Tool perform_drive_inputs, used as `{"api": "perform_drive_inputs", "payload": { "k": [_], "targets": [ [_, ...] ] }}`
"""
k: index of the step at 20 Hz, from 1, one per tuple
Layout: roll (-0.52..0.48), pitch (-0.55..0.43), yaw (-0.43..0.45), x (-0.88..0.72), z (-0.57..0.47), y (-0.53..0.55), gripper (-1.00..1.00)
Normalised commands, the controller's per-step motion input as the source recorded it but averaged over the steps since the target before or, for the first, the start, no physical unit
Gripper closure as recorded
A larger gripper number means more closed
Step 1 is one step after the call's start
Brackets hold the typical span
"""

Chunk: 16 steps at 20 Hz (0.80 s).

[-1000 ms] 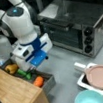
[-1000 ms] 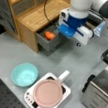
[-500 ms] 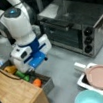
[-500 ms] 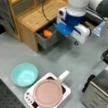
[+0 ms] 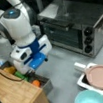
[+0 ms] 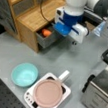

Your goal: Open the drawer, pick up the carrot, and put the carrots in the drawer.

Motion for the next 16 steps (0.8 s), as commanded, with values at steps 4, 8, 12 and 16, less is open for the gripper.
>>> {"api": "perform_drive_inputs", "payload": {
  "k": [4, 8, 12, 16],
  "targets": [
    [-0.042, 0.182, 0.205, 0.31, 0.15, -0.26, -1.00],
    [-0.043, 0.200, 0.212, 0.31, 0.17, -0.26, -1.00],
    [-0.042, 0.216, 0.218, 0.28, 0.19, -0.23, -1.00],
    [-0.040, 0.229, 0.211, 0.28, 0.19, -0.21, -1.00]
  ]
}}
